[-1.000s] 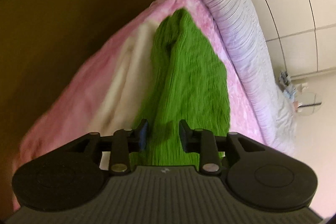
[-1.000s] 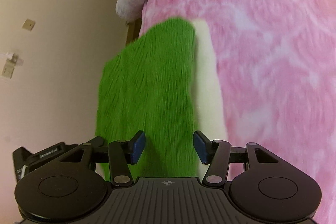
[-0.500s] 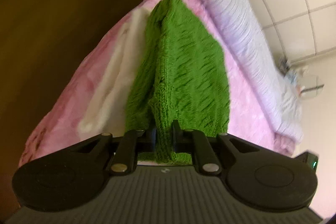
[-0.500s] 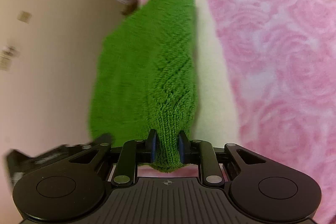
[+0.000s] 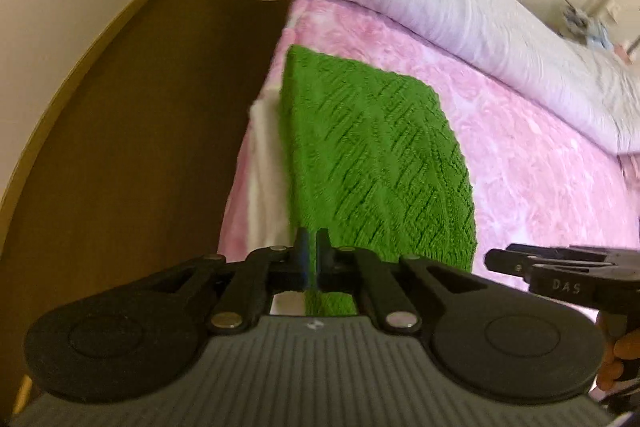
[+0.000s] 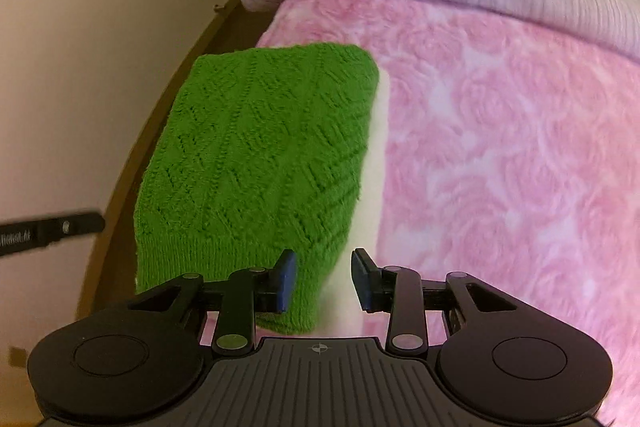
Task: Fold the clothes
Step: 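Lower the vest onto the white cloth with both grippers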
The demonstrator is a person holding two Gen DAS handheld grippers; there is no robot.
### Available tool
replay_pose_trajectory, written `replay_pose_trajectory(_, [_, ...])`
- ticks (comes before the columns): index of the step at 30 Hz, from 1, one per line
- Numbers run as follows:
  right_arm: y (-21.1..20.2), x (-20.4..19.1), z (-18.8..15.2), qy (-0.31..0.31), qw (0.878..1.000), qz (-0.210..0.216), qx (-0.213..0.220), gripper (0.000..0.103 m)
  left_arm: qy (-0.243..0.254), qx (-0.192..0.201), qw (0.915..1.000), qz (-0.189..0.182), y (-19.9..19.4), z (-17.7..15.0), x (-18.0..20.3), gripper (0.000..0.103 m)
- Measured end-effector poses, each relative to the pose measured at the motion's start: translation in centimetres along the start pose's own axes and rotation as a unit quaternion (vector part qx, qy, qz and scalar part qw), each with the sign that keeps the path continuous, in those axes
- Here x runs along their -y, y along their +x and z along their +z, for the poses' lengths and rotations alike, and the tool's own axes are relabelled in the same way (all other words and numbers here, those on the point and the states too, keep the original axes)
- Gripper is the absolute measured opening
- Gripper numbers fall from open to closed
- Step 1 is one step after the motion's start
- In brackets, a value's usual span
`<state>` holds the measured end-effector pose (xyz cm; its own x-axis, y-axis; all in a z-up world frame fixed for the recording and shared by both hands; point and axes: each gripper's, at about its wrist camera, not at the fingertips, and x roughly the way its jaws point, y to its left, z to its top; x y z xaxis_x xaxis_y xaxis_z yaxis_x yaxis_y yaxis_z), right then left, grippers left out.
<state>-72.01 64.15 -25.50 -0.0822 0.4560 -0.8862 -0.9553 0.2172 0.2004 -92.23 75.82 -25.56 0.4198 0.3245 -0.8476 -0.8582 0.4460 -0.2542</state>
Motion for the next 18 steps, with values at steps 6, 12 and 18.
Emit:
replay_pose_trajectory(6, [3.3, -2.0, 0.0, -0.013, 0.998, -0.007, -0.055, 0.034, 0.050, -0.048, 0.9971, 0.032, 4.8, -0.7, 2.1, 0.000])
replay_pose_trajectory(12, [5.5, -2.2, -0.4, 0.000, 0.997, -0.017, -0.080, 0.034, 0.046, -0.060, 0.9964, 0.038, 6.3, -1.0, 1.6, 0.000])
replay_pose_trajectory(18, [7.1, -1.9, -0.8, 0.011, 0.995, -0.010, -0.095, 0.034, 0.040, -0.062, 0.9961, 0.049, 6.9, -1.6, 1.4, 0.000])
